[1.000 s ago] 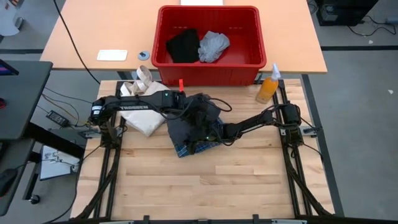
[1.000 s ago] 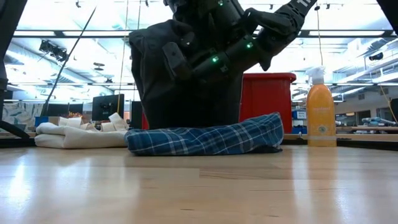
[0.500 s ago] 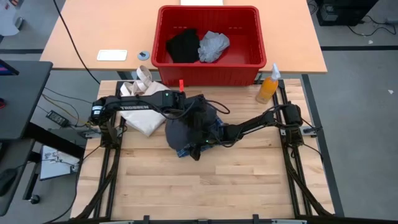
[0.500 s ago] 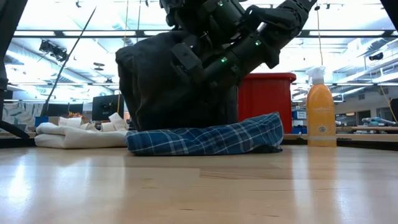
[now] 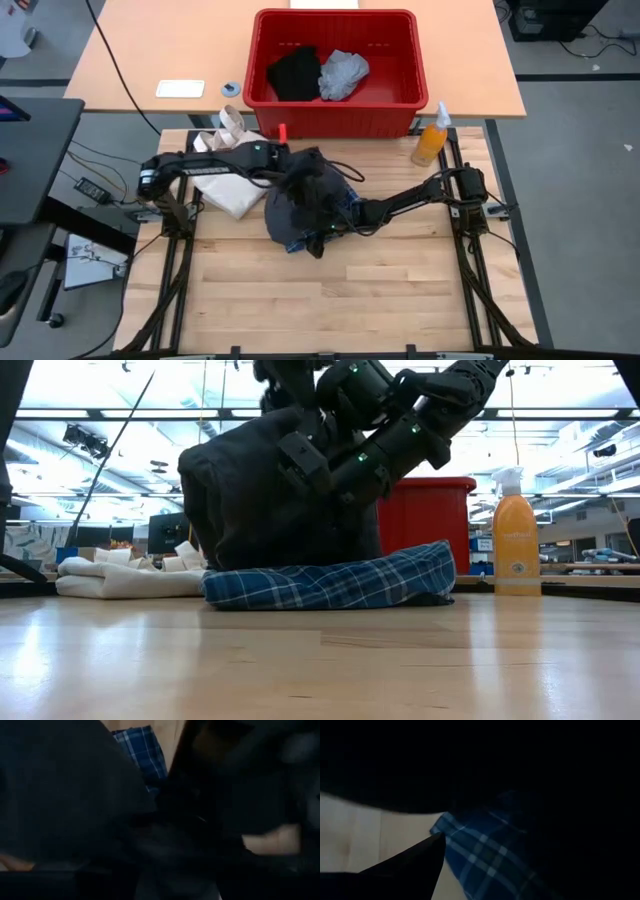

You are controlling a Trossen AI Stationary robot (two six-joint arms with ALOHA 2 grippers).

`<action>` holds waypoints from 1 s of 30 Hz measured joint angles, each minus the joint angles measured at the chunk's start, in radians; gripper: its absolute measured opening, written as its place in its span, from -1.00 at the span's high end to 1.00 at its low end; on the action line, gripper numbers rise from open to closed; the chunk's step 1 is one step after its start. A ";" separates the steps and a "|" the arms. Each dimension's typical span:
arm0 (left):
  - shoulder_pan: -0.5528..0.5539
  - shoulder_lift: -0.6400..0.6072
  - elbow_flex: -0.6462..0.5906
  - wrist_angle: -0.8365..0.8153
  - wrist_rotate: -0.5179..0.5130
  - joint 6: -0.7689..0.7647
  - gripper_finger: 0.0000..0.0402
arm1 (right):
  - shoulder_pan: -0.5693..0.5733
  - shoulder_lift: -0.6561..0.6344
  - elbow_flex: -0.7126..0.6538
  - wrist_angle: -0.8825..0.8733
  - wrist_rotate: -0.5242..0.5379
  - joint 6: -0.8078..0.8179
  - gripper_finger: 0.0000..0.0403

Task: Fold Laundry from Bin
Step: Remove the dark gray shorts from the red organizer bin

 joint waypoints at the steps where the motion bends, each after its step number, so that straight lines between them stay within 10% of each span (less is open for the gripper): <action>1: 0.000 -0.007 0.001 -0.008 0.001 0.004 -0.09 | -0.002 0.000 0.000 -0.004 -0.004 0.000 -0.72; 16: -0.001 -0.236 -0.040 -0.012 -0.087 0.053 -0.08 | -0.019 0.001 -0.001 -0.007 -0.027 0.023 -0.72; 30: -0.111 -0.689 -0.873 0.510 -0.194 -0.327 -0.08 | -0.035 -0.027 -0.002 -0.016 -0.031 0.029 -0.72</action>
